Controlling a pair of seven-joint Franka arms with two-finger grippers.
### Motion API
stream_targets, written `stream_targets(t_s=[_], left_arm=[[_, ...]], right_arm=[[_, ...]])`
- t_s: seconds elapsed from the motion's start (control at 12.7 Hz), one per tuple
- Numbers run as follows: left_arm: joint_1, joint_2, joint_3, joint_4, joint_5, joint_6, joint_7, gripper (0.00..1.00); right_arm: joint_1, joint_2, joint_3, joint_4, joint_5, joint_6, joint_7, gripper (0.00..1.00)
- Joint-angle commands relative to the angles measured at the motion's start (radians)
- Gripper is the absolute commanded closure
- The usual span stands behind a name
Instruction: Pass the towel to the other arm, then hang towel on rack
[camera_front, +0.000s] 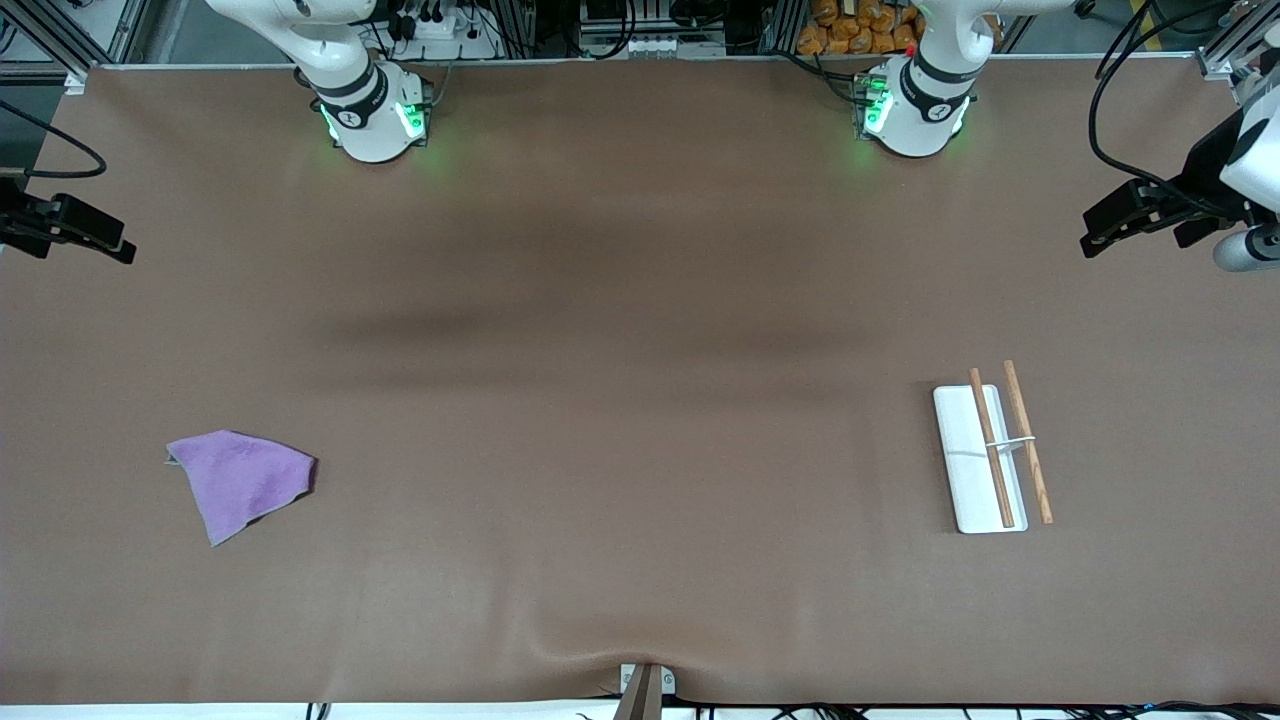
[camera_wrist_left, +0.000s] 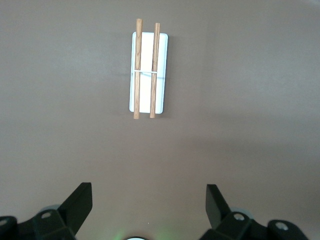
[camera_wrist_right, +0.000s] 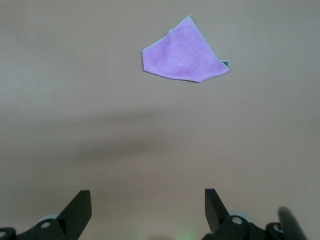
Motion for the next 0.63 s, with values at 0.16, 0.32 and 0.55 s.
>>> stream_targets(t_s=[0.16, 0.32, 0.55], left_arm=[[-0.001, -0.008, 0.001, 0.005, 0.021, -0.017, 0.019, 0.0], [-0.001, -0.007, 0.0, 0.005, 0.019, -0.017, 0.014, 0.0], [-0.003, -0.007, -0.003, 0.003, 0.019, -0.017, 0.023, 0.0]], right_arm=[[-0.005, -0.012, 0.003, -0.001, 0.003, -0.013, -0.01, 0.0], [-0.005, -0.012, 0.001, -0.001, 0.003, -0.013, -0.01, 0.0], [-0.007, -0.012, 0.001, -0.004, 0.003, -0.014, -0.01, 0.0]])
